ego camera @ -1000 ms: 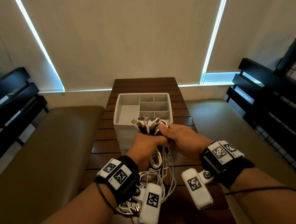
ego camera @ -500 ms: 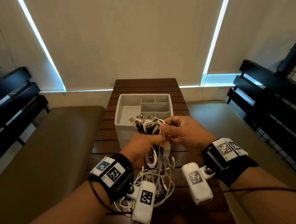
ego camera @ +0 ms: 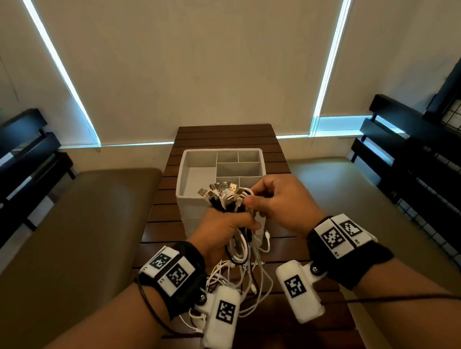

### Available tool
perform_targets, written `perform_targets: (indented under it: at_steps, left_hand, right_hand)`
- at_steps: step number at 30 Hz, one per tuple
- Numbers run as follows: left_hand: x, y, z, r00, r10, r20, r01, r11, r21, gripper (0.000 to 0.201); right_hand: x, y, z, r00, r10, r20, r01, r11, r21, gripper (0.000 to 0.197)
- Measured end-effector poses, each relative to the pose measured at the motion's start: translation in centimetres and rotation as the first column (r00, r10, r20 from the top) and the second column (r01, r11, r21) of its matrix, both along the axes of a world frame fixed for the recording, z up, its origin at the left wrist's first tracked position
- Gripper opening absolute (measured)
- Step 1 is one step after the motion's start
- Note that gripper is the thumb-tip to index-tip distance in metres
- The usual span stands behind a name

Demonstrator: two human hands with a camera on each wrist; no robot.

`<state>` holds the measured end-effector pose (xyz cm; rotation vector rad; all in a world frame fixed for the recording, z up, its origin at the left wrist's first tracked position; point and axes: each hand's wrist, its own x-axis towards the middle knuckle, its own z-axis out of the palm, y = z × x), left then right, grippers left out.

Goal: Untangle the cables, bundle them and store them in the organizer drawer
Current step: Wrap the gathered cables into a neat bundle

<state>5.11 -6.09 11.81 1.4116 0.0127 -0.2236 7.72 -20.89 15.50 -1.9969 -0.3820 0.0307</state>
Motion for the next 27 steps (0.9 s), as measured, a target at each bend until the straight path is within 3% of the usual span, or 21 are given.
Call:
perform_targets:
  at_steps: [2,4,6,8,10,13,16,22,24,27]
  left_hand:
    - [-0.1,-0.1,0.1,0.998,0.013,-0.054,-0.020,0.990,-0.138,0.025]
    - [-0.1,-0.1,0.1,0.993,0.007,-0.121,-0.040,0.960,-0.276,0.033]
    - [0.1,0.1,0.0,0.982,-0.004,-0.190,-0.058,0.945,-0.323,0.045]
    - [0.4,0.4,-0.1,0.974,-0.033,-0.225,-0.044,0.943,-0.329,0.041]
    - [0.5,0.5,-0.4,0.969,-0.065,-0.240,-0.027,0.932,-0.361,0.032]
    - [0.5,0.5,-0.6,0.964,-0.070,-0.258,-0.050,0.901,-0.431,0.026]
    - [0.5,0.4,-0.2,0.964,-0.101,-0.247,-0.037,0.866,-0.498,0.016]
    - [0.6,0.3,-0.6,0.974,-0.067,-0.218,-0.067,0.829,-0.555,0.018]
    - [0.6,0.1,-0.6,0.972,-0.010,-0.234,-0.114,0.851,-0.513,0.023]
    - [0.5,-0.4,-0.8,0.969,0.064,-0.239,-0.161,0.896,-0.414,0.031]
  right_hand:
    - [0.0,0.0,-0.6,0.999,0.004,-0.052,0.001,0.994,0.107,0.023]
    - [-0.2,0.0,-2.1,0.981,0.072,-0.181,-0.039,0.982,0.183,0.054]
    - [-0.8,0.1,-3.6,0.940,0.187,-0.284,-0.164,0.981,0.105,0.077]
    - [-1.3,0.4,-4.4,0.913,0.277,-0.298,-0.275,0.960,0.050,0.060]
    - [-1.3,0.5,-4.1,0.911,0.286,-0.297,-0.288,0.957,0.039,0.037]
    - [-1.1,0.4,-3.8,0.915,0.297,-0.272,-0.314,0.949,-0.021,0.026]
    - [-1.2,0.3,-3.8,0.923,0.296,-0.246,-0.310,0.950,-0.020,0.030]
    - [-1.2,0.8,-4.2,0.953,0.248,-0.175,-0.248,0.968,0.023,0.034]
    - [-1.2,1.0,-4.5,0.952,0.239,-0.190,-0.242,0.970,0.010,0.050]
    - [-1.3,0.9,-4.4,0.901,0.318,-0.296,-0.305,0.948,0.093,0.039]
